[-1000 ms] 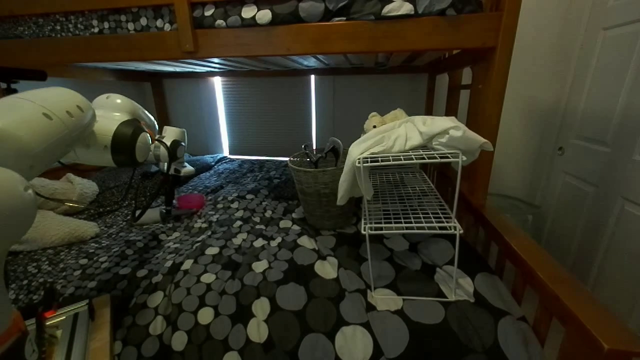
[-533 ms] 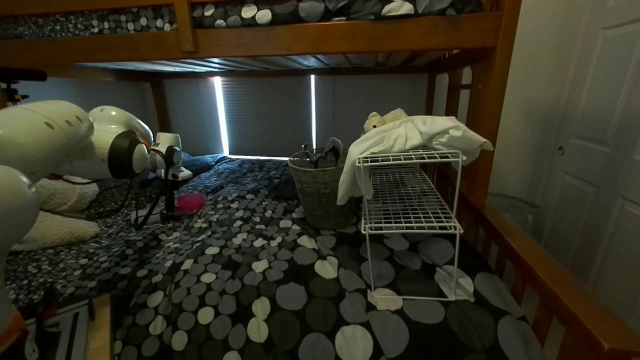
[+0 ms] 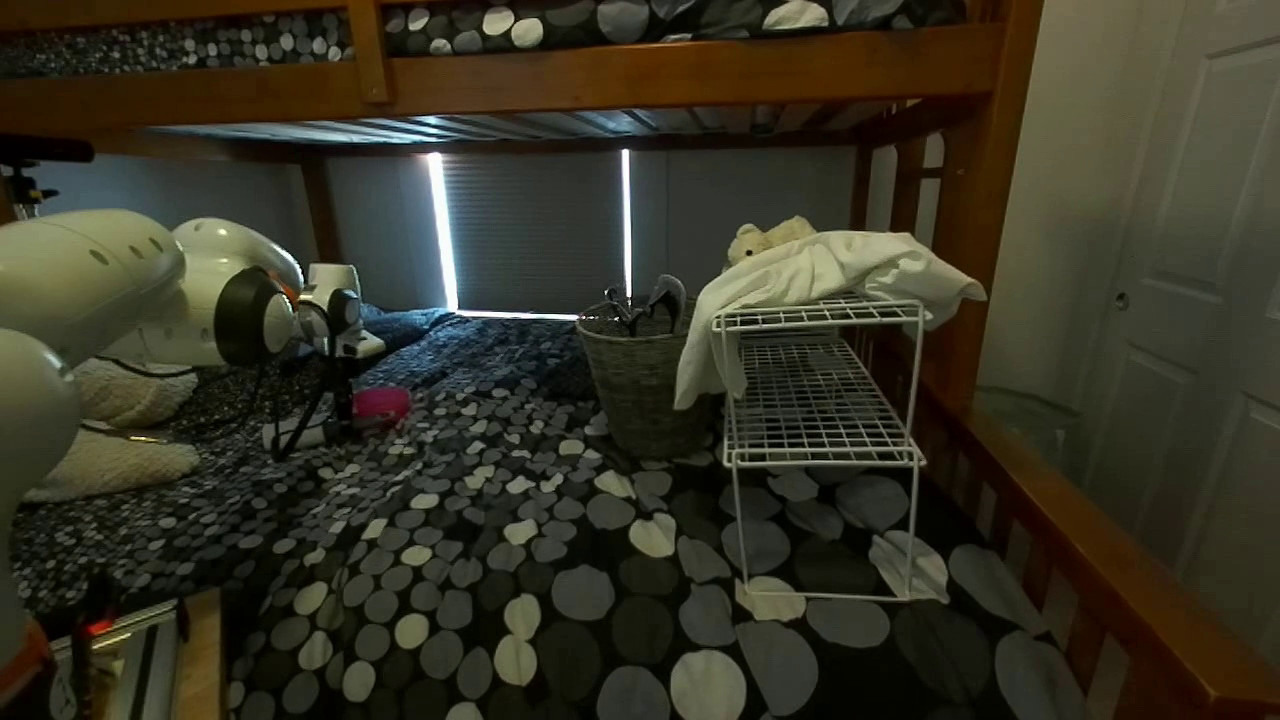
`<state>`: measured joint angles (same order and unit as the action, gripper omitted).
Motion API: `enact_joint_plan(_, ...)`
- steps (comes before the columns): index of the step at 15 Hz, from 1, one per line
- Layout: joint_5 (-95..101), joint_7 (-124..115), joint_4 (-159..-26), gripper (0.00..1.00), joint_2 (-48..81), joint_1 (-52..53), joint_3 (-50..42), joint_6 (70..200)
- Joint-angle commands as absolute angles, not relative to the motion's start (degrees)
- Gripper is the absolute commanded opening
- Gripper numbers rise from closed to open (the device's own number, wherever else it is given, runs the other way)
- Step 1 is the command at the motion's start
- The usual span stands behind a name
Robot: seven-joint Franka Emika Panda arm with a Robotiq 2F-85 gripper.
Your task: Put the lint roller in the basket.
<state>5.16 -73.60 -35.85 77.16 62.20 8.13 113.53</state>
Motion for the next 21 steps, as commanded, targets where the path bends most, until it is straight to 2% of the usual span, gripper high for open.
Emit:
enact_joint_plan(1, 4.11, -74.4, -34.21, 0.06, 75.68, 61.45, 8.8, 112.73)
enact_joint_plan(3, 2.39, -72.32, -34.4, 0.06, 73.33, 60.3, 10.88, 113.42)
enact_joint_plan(11, 2.18, -92.25, -42.86, 0.06, 62.72, 56.83, 7.47, 111.67)
enact_joint_plan(17, -4.96, -100.39, -57.86, 0.06, 57.34, 51.86, 11.01, 127.97)
enact_joint_plan(20, -7.55, -98.95, -65.41, 0.06, 54.9, 50.01, 12.63, 125.24)
enact_joint_plan(21, -9.84, -94.86, -68.07, 0.06, 54.7, 48.18, 15.3, 128.79)
